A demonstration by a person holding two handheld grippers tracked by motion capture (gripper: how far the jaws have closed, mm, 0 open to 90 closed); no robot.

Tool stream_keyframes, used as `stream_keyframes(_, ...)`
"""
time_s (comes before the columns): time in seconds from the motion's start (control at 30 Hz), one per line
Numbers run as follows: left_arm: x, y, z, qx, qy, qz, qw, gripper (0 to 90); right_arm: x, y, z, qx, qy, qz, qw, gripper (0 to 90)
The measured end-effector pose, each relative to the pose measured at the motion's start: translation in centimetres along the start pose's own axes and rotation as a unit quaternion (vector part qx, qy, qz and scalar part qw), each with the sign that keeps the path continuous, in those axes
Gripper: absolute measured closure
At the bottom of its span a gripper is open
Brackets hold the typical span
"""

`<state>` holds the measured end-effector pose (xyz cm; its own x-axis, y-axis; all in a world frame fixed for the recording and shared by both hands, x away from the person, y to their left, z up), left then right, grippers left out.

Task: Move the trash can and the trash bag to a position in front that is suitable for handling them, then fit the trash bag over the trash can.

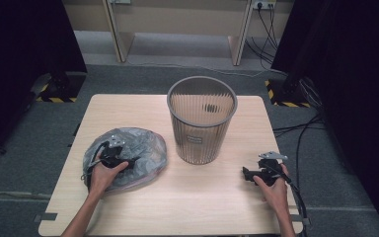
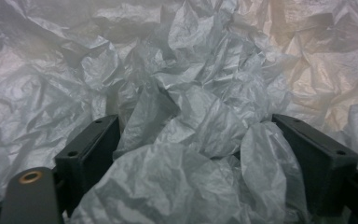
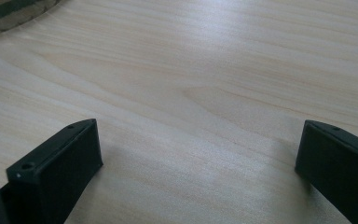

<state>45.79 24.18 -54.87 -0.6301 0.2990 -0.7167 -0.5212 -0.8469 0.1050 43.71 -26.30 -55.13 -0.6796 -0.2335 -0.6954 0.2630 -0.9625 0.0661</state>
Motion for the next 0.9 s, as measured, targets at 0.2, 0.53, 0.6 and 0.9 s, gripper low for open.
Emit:
stream_keyframes(0.2, 0.2, 0.6, 0.5, 0.006, 0.001, -0.015, 0.9999, 32.2, 0.0, 0.0, 0.0, 0.000, 0.000, 0.000, 1.0000, 0.4)
stream_keyframes(0.53, -0.2, 1.3, 0.8, 0.020, 0.019, -0.035, 0.9990, 67.2, 0.0, 0.0, 0.0, -0.001, -0.001, 0.001, 1.0000, 0.3)
stream_keyframes(0.6, -0.3, 1.4, 1.0, 0.020, 0.026, -0.039, 0.9987, 72.1, 0.0, 0.0, 0.0, -0.001, -0.001, 0.001, 1.0000, 0.3)
stream_keyframes(0.9, -1.2, 1.7, 2.7, 0.028, 0.058, -0.043, 0.9970, 80.9, 0.0, 0.0, 0.0, -0.002, 0.000, 0.004, 1.0000, 0.3)
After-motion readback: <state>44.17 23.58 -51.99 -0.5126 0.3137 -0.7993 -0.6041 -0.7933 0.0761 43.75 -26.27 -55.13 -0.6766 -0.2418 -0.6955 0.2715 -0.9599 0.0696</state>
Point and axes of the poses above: each handheld gripper's, and its own axes: z roughly backward along the jaws, x roughly out of its underside, y roughly to its right, the point moved 5 cm from there along -z, roughly forward along the jaws, and after that the axes turned 5 degrees about x, right-handed, at the moved point
